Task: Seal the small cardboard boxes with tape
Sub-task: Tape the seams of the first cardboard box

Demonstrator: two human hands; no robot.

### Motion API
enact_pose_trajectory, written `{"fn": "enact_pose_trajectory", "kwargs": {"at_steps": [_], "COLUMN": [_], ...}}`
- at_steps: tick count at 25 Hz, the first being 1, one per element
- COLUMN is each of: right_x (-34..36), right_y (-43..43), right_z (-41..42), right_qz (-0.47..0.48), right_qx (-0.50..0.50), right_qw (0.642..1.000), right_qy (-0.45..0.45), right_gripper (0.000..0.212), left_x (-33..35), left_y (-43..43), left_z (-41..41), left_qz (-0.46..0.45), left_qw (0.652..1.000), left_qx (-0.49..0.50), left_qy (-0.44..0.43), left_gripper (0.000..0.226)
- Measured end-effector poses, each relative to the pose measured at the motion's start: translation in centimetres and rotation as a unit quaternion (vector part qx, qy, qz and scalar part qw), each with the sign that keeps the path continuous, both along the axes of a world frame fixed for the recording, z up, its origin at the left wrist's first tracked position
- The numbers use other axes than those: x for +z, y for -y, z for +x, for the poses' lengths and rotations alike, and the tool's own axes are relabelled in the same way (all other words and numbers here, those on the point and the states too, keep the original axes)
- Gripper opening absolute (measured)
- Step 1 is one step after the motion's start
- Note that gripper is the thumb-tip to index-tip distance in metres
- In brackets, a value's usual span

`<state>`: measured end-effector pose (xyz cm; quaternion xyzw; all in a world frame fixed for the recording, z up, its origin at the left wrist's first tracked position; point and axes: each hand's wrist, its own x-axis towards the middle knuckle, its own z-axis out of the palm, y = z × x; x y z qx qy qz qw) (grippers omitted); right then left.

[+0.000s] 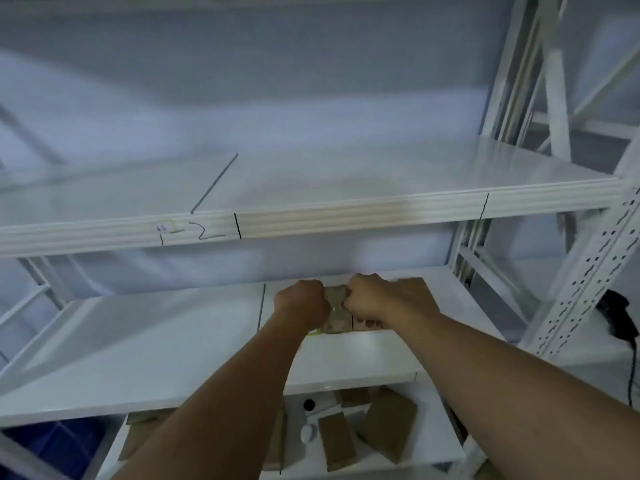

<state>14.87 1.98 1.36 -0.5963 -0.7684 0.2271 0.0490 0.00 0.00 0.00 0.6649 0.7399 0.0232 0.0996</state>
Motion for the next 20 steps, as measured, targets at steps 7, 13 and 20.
{"fn": "enact_pose_trajectory", "kwargs": {"at_steps": [7, 13, 20], "right_x": [-8.4, -12.9, -18.3], "right_y": [-3.7, -8.1, -10.3], "right_z": [0.8, 2.0, 3.4], "right_qz": [-0.006, -0.062, -0.076], "right_qx": [0.005, 0.061, 0.004], "right_qw": [1.000, 0.996, 0.995], "right_qy": [-0.010, 0.004, -0.062], "right_gripper": [0.072, 0.050, 0.025], "left_x": [-8.3, -12.3, -19.5], "left_y": [-3.1, -8.5, -8.5], "left_z": [0.4, 0.6, 2.4], "left_qz": [0.042, -0.009, -0.010], "left_qw": [0.999, 0.999, 0.995], "left_qx": [0.001, -0.038, -0.096], "left_qy": [-0.007, -0.024, -0.009], "left_gripper": [0.045, 0.044, 0.079]}}
